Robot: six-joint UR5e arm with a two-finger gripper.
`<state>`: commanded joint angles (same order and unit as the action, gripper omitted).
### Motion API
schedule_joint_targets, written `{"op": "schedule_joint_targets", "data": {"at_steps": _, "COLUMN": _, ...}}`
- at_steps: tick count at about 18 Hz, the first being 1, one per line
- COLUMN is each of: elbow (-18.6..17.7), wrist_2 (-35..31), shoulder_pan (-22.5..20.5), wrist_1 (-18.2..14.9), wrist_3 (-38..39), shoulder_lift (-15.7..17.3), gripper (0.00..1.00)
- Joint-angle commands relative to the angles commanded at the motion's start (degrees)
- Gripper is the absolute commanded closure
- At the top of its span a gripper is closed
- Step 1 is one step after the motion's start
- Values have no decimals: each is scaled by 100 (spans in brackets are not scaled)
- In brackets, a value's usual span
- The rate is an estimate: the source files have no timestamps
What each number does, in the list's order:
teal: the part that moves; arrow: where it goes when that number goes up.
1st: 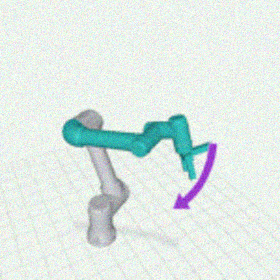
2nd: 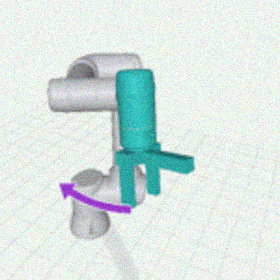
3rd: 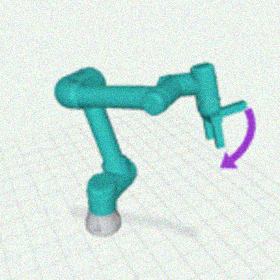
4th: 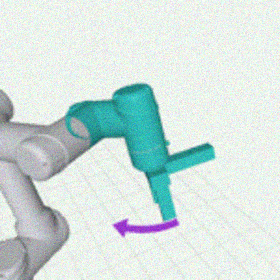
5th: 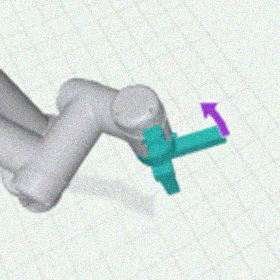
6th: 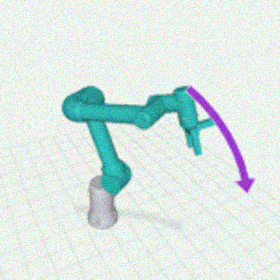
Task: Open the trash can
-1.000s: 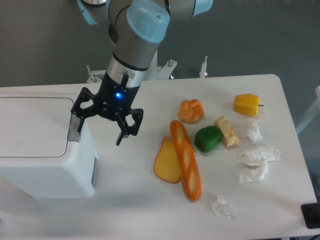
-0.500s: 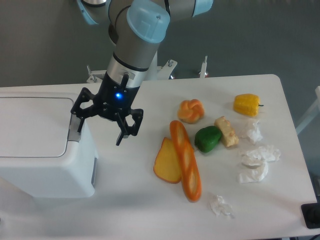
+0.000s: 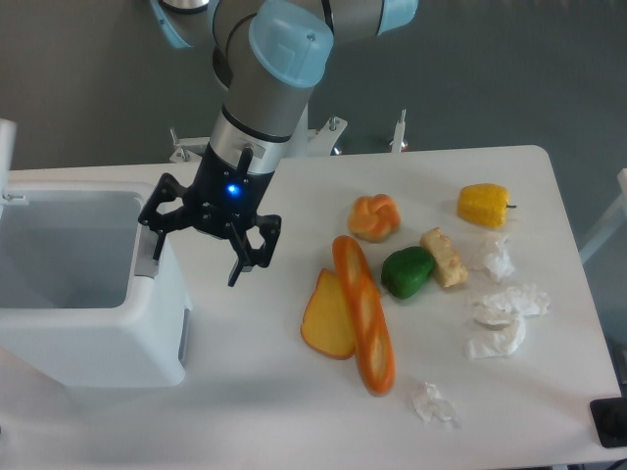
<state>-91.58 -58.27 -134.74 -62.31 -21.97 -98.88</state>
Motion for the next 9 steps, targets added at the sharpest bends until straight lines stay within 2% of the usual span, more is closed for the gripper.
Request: {"op": "schedule_joint_targets", "data": {"at_steps": 9, "elbow": 52, "wrist_2": 0, "shoulder_pan": 0, "wrist_1": -9, "wrist_3": 9, "shoulder_lift": 9, "gripper": 0}}
